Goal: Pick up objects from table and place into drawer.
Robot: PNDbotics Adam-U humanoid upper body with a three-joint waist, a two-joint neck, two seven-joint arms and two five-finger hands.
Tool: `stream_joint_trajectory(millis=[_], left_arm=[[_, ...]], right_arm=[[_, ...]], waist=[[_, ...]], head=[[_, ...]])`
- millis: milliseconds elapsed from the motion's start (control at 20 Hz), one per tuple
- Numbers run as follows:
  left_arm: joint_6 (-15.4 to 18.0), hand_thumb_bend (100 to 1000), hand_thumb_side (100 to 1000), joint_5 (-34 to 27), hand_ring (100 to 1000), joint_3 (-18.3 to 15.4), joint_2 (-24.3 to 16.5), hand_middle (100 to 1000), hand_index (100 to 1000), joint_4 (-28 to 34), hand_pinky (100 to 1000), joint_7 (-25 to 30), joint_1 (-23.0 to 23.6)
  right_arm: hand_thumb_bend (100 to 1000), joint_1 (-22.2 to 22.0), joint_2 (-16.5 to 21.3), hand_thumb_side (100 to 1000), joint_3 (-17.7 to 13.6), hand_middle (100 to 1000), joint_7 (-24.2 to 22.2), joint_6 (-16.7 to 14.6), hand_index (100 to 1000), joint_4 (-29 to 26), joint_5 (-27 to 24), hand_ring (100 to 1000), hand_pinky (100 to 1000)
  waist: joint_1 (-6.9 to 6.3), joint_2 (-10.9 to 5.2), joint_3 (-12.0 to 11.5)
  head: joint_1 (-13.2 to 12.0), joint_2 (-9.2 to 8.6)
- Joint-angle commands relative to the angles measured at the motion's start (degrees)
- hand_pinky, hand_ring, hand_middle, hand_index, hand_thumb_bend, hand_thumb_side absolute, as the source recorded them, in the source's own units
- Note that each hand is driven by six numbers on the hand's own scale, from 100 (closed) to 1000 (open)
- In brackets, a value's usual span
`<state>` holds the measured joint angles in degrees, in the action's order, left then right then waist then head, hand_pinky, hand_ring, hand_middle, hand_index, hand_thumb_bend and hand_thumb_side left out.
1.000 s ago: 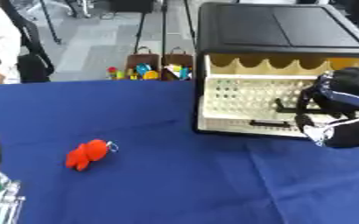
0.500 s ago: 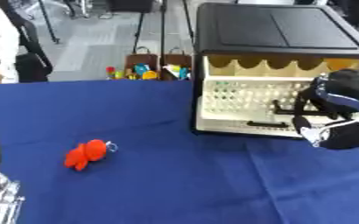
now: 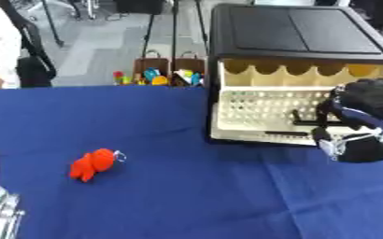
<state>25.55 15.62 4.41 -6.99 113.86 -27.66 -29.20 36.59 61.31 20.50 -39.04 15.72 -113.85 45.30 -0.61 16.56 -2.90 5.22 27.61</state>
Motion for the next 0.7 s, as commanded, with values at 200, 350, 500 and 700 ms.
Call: stream_joint_trajectory(millis=[200, 350, 500, 700], left_arm=[[0.03, 539, 814, -0.27, 711, 0.01, -0.01, 690, 859, 0.73, 533, 0.31, -0.51], [0.02, 538, 815, -0.32, 712, 0.05, 0.01, 690, 859, 0.73, 532, 0.35, -0.53], [0.00, 538, 814, -0.32, 712, 0.04, 0.01, 690, 859, 0.73, 532, 0.36, -0.50], [-0.03, 538, 814, -0.31, 712, 0.03, 0.01, 690, 859, 0.73, 533, 0.36, -0.45]], right_arm=[[100, 1.62, 0.44, 502, -0.07, 230, 0.05, 0.03, 553, -0.74, -0.70, 240, 100], [100, 1.65, 0.25, 501, -0.09, 223, 0.29, 0.42, 551, -0.74, -1.80, 231, 100], [100, 2.01, 0.05, 500, -0.15, 217, 1.16, 0.87, 547, -0.74, -2.89, 222, 100], [100, 2.05, 0.17, 496, -0.21, 217, 1.87, 0.80, 546, -0.74, -3.48, 225, 100]], waist=[[0.23, -1.35, -0.08], [0.21, -1.31, -0.15], [0.19, -1.36, -0.15], [0.23, -1.39, -0.03]], head=[[-0.05, -0.18], [-0.04, -0.15], [-0.01, -0.05], [-0.02, -0.03]])
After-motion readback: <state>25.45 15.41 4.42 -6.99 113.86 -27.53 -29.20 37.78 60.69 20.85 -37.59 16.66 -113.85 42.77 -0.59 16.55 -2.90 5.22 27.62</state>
